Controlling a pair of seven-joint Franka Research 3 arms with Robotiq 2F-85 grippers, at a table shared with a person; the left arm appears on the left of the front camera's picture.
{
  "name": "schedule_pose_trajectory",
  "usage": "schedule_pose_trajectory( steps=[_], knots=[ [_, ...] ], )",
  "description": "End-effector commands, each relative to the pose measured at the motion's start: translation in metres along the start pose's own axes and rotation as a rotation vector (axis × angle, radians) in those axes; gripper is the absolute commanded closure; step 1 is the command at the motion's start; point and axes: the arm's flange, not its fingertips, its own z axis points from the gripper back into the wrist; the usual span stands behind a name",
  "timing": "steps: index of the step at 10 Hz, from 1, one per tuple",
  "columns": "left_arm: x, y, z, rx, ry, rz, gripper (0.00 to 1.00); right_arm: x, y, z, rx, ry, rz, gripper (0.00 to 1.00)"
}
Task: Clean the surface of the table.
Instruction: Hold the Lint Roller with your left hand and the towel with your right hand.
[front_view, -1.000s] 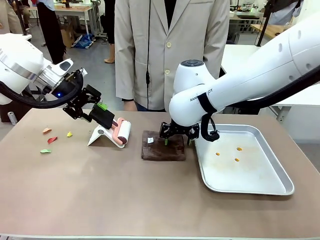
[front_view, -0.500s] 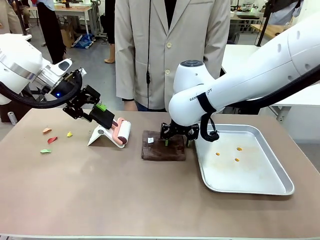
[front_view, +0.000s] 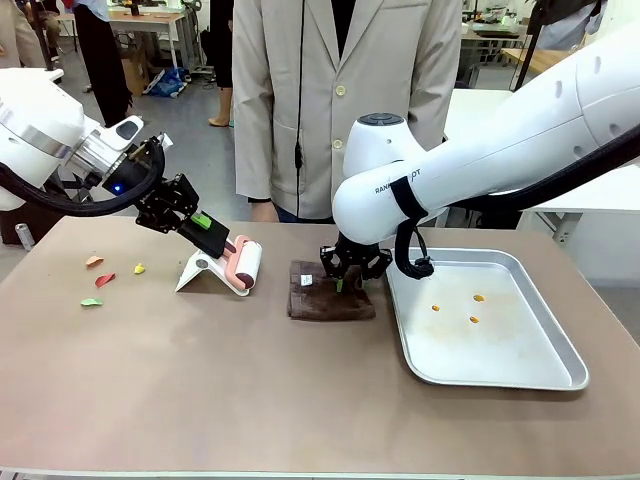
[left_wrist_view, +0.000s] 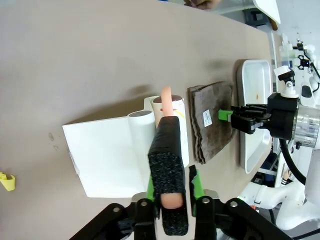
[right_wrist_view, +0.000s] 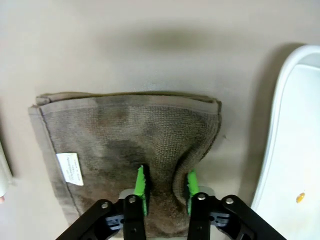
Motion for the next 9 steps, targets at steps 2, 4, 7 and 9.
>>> schedule_pose_trajectory(
  steps=[2,4,7,9],
  knots=[
    [-0.002,-0.001,0.000,-0.013,-0.035,-0.020,1.00,-0.001,-0.002,-0.010,-0.004,0.034,-0.007,1.00],
    [-0.003,-0.002,0.001,-0.015,-0.048,-0.022,1.00,-0.001,-0.004,-0.012,0.005,0.048,-0.004,1.00],
    [-0.004,-0.004,0.003,-0.016,-0.050,-0.031,1.00,-0.001,-0.008,-0.009,0.057,0.067,-0.006,1.00],
    [-0.010,-0.009,0.009,-0.041,-0.065,-0.038,1.00,-0.004,-0.017,0.010,0.147,0.070,-0.036,1.00]
  ],
)
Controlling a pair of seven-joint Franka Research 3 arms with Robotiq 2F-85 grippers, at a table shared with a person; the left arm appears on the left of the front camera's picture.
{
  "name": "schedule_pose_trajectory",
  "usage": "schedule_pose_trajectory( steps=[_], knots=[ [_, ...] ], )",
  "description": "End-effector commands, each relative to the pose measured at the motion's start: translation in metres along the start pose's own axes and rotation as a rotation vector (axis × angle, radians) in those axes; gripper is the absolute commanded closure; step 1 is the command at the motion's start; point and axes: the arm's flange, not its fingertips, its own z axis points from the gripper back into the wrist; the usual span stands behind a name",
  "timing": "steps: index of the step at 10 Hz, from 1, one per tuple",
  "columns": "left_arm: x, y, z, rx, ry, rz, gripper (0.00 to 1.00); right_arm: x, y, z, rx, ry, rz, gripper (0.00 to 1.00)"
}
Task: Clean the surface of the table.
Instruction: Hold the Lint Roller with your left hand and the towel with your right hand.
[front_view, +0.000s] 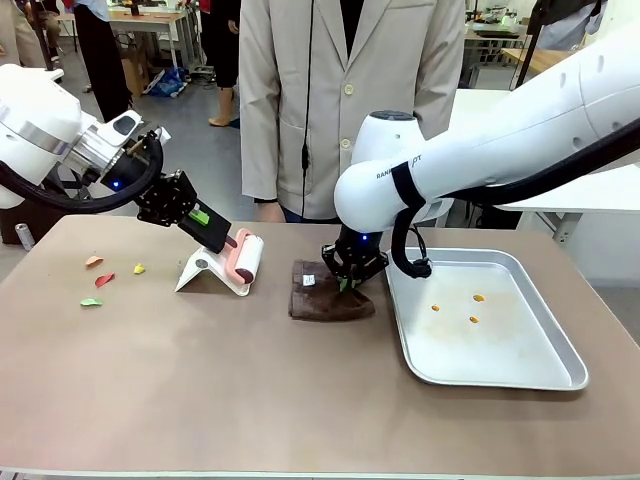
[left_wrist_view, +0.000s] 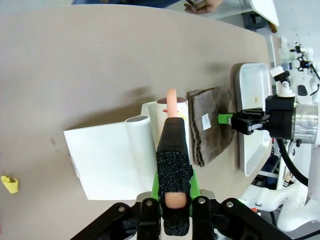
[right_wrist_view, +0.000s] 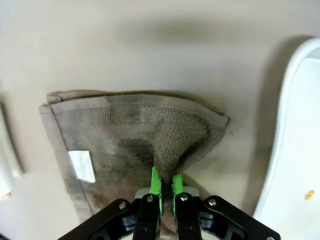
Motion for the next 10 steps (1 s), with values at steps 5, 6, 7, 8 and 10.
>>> schedule_pose_trajectory(
  steps=[5,6,7,8,10],
  knots=[
    [-0.041,-0.027,0.050,-0.205,-0.096,-0.062,1.00,-0.027,-0.072,0.077,0.729,0.112,-0.042,1.00],
    [-0.049,-0.029,0.064,-0.265,-0.072,-0.064,1.00,-0.036,-0.080,0.084,0.825,0.131,-0.032,1.00],
    [-0.059,-0.027,0.084,-0.344,-0.011,-0.039,1.00,-0.047,-0.086,0.091,0.889,0.120,0.026,1.00],
    [-0.069,-0.023,0.101,-0.388,-0.039,-0.032,1.00,-0.059,-0.094,0.098,0.998,0.176,0.113,1.00],
    [-0.098,-0.010,0.131,-0.478,-0.067,-0.001,1.00,-0.088,-0.105,0.108,1.189,0.375,0.176,1.00]
  ],
)
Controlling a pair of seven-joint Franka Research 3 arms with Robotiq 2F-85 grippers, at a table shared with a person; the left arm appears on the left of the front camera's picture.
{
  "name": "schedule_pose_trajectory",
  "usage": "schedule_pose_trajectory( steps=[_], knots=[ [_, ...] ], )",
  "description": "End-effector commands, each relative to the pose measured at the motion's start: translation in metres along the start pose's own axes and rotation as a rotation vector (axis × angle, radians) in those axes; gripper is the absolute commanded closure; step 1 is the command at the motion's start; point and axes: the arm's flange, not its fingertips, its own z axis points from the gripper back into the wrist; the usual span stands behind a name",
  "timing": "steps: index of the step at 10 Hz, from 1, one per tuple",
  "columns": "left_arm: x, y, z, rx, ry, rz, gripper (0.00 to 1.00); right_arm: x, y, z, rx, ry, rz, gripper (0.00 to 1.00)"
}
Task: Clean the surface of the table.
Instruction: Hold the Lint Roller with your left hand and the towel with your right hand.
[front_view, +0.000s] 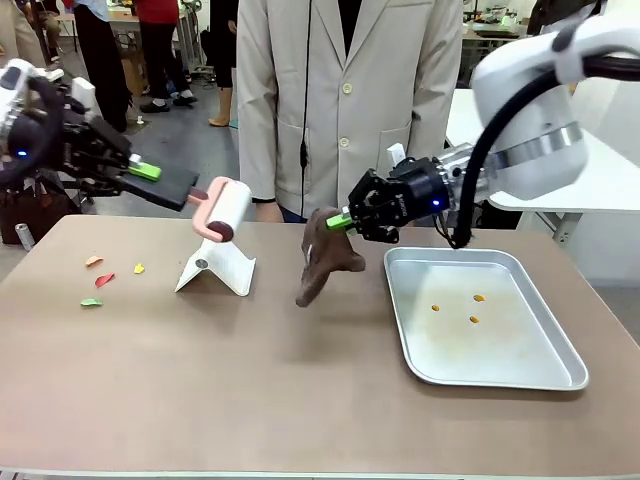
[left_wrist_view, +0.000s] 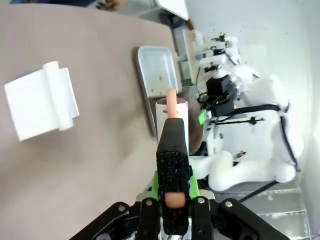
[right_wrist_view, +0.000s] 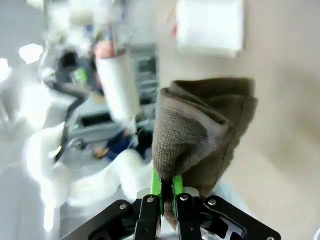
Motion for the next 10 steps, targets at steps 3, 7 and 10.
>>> schedule_pose_trajectory(
  steps=[3,7,10],
  knots=[
    [-0.065,0.009,0.065,-0.107,-0.149,0.048,1.00,-0.082,-0.013,0.060,0.247,-0.061,-0.159,1.00],
    [-0.113,0.060,0.154,-0.257,-0.137,0.059,1.00,-0.148,-0.039,0.182,0.389,-0.373,-0.217,1.00],
    [-0.133,0.103,0.198,-0.303,-0.054,0.062,1.00,-0.171,-0.078,0.254,0.425,-0.473,-0.226,1.00]
  ],
)
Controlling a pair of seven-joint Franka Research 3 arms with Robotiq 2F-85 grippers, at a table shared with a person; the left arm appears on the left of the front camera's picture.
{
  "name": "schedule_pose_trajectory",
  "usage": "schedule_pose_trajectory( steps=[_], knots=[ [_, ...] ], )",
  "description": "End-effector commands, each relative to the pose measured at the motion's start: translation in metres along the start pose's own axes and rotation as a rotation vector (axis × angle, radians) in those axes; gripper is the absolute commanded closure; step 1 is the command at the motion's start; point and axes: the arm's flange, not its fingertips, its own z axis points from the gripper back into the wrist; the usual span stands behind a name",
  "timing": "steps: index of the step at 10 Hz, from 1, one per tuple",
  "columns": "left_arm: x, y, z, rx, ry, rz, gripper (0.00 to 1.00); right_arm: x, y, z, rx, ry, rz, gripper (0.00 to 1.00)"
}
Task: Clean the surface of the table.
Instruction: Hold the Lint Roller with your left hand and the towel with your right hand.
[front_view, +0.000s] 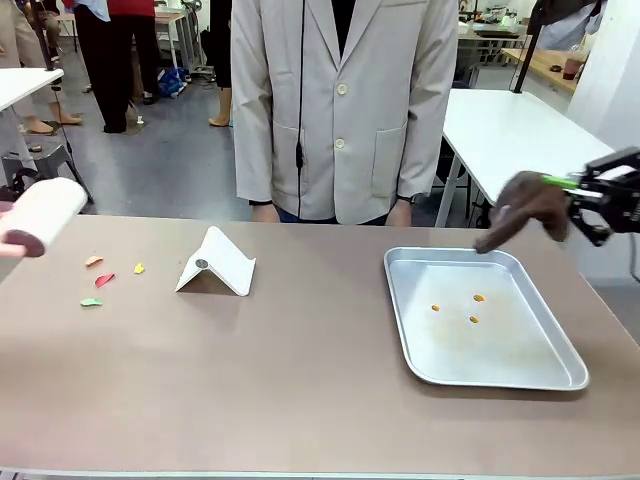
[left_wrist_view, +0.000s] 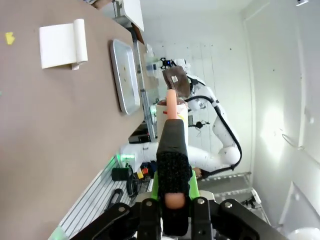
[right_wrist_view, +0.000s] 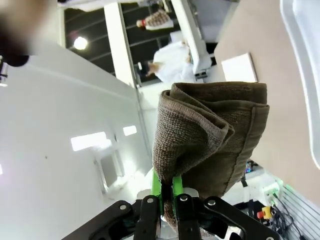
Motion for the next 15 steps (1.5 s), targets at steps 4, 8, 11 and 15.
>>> schedule_pose_trajectory(
  steps=[4,8,11,15],
  knots=[
    [-0.020,0.030,0.018,-0.080,-0.037,0.033,1.00,-0.020,-0.032,0.064,-0.042,0.025,0.139,1.00],
    [-0.018,0.038,0.024,-0.067,-0.032,0.050,1.00,-0.010,-0.026,0.066,-0.046,0.002,0.137,1.00],
    [-0.018,0.038,0.024,-0.067,-0.032,0.050,1.00,-0.010,-0.026,0.066,-0.046,0.002,0.137,1.00],
    [-0.018,0.038,0.024,-0.067,-0.032,0.050,1.00,-0.010,-0.026,0.066,-0.046,0.002,0.137,1.00]
  ],
)
